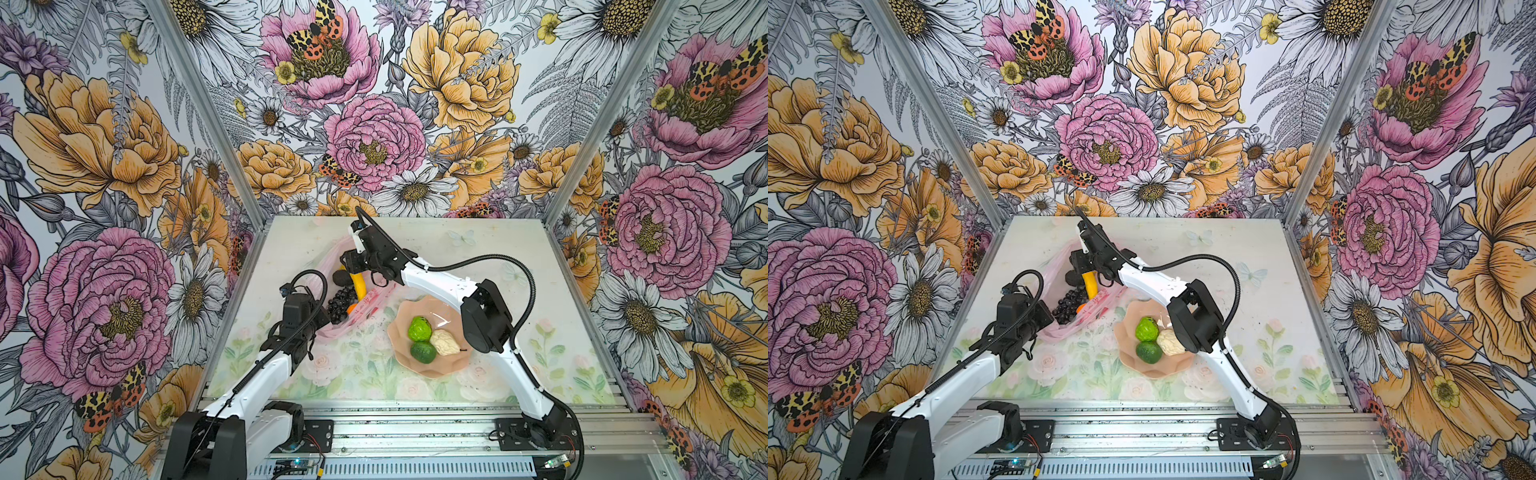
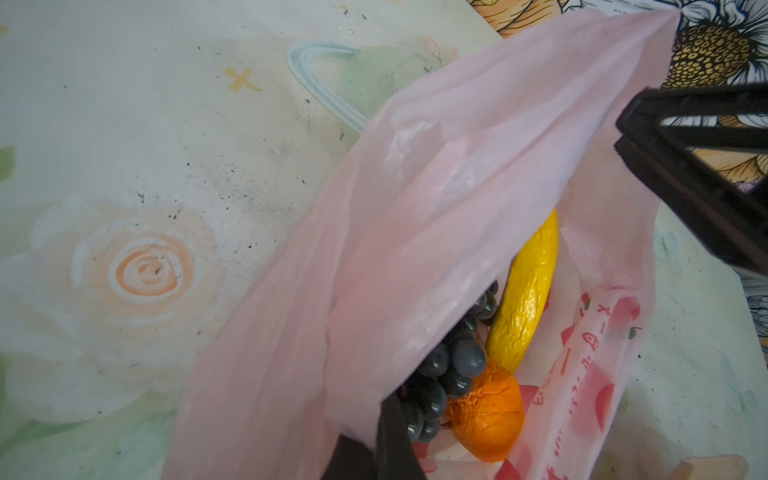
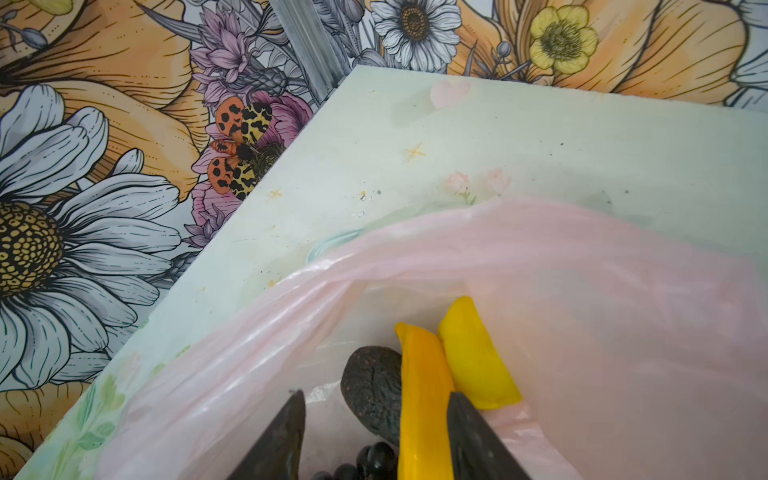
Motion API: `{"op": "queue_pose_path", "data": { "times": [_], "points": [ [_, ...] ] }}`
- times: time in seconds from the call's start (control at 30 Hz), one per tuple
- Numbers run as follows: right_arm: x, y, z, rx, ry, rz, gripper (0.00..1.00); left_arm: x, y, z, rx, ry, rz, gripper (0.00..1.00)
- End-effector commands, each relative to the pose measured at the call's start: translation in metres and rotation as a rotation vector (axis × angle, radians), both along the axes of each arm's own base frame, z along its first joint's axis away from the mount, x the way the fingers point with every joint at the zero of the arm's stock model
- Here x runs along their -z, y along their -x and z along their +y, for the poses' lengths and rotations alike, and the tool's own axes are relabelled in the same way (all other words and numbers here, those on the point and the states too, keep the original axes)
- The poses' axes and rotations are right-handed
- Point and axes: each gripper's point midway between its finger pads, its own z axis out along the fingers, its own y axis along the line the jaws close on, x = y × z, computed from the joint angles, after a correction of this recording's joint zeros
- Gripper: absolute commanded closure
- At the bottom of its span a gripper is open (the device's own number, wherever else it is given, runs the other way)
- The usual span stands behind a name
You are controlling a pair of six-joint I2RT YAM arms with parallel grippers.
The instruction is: Take the fake fruits out of the plastic bag
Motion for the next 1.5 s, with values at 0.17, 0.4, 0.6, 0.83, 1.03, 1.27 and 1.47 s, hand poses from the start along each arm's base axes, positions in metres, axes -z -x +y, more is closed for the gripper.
{"op": "queue_pose_path", "data": {
  "times": [0.17,0.4,0.6,0.83,1.03,1.27,1.47],
  "points": [
    [0.024,-0.022,-0.007,0.047,0.009,0.015,0.46,-0.009,-0.006,-0.002,0.009,0.018,-0.035,1.00],
    [0.020,-0.016,0.000,0.024,0.001,0.011,0.48,-0.008,-0.006,-0.002,0.011,0.015,-0.033,1.00],
    [0.001,-0.001,0.009,-0.010,0.030,-0.053,0.43,-0.004,-0.008,-0.005,0.024,0.021,-0.017,1.00],
    [0.031,-0.012,0.005,0.018,0.044,-0.009,0.44,-0.007,-0.008,-0.006,0.027,0.021,-0.026,1.00],
    [0.043,-0.026,-0.003,0.062,0.054,-0.007,0.43,-0.010,-0.007,-0.007,0.030,0.022,-0.039,1.00],
    [0.048,-0.044,-0.001,0.077,0.025,-0.009,0.39,-0.013,-0.007,-0.015,0.051,0.021,-0.051,1.00],
    [0.061,-0.052,0.000,0.089,0.037,-0.005,0.31,-0.017,-0.006,-0.019,0.059,0.010,-0.066,1.00]
  ]
}}
